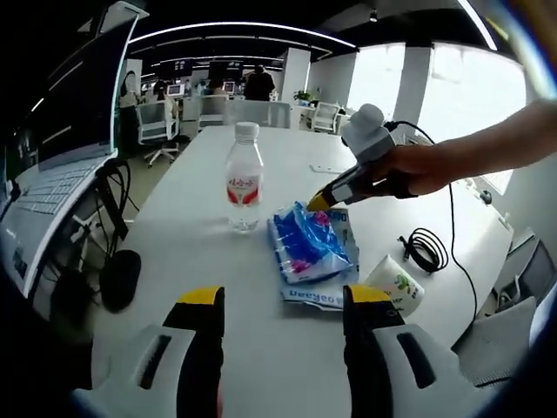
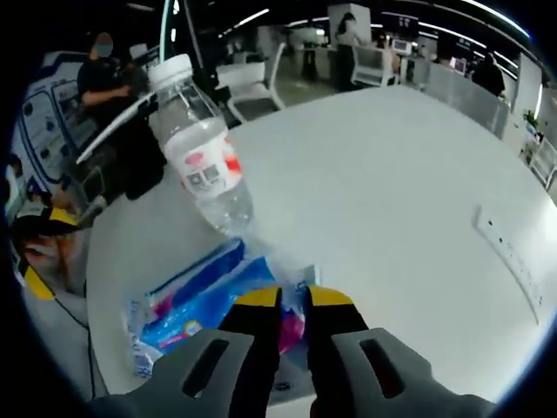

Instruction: Arrange the tabletop items into an orderly group along one side of the table until the central work area is clear of visible clutter.

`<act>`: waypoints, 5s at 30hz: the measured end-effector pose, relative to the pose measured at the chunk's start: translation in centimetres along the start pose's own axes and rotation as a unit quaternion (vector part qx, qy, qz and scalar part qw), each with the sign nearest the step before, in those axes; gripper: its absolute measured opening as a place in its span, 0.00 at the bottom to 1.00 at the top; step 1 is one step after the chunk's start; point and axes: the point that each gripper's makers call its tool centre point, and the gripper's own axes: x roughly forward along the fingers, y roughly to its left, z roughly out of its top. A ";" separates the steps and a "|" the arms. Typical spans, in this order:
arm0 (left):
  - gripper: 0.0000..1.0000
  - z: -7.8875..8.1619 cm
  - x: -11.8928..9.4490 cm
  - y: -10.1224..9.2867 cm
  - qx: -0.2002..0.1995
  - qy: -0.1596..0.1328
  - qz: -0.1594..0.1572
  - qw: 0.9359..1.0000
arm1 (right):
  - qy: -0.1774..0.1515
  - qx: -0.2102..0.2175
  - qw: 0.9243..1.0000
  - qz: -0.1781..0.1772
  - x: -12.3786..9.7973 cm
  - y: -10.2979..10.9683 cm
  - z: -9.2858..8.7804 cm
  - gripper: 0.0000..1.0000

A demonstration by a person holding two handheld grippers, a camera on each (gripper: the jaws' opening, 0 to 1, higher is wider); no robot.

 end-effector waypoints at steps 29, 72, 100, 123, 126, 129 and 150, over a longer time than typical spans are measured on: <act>0.54 0.2 -0.7 -0.6 0.007 -0.006 -0.002 1.000 | 0.000 0.013 1.000 0.008 -2.3 0.6 -2.6 0.00; 0.31 -1.7 9.5 -4.2 -0.097 0.072 -0.013 0.993 | 0.008 0.010 1.000 0.004 -3.9 0.3 -4.2 0.01; 0.00 -0.9 9.5 -3.2 -0.100 0.076 -0.004 0.992 | -0.013 0.043 0.999 0.001 -6.5 1.3 -5.9 0.00; 0.00 3.7 10.3 -10.4 -0.018 0.057 -0.067 0.996 | -0.062 0.103 0.990 -0.069 -14.4 -0.6 -10.8 0.00; 0.00 4.1 11.2 -12.0 -0.003 0.058 -0.080 0.995 | -0.067 0.117 0.987 -0.082 -15.8 -1.2 -11.9 0.00; 0.00 4.6 11.7 -14.1 0.011 0.060 -0.097 0.993 | -0.075 0.134 0.983 -0.098 -17.3 -2.1 -13.2 0.00; 0.00 4.2 14.1 -23.6 0.060 0.079 -0.163 0.982 | -0.095 0.219 0.958 -0.160 -23.8 -5.0 -20.6 0.00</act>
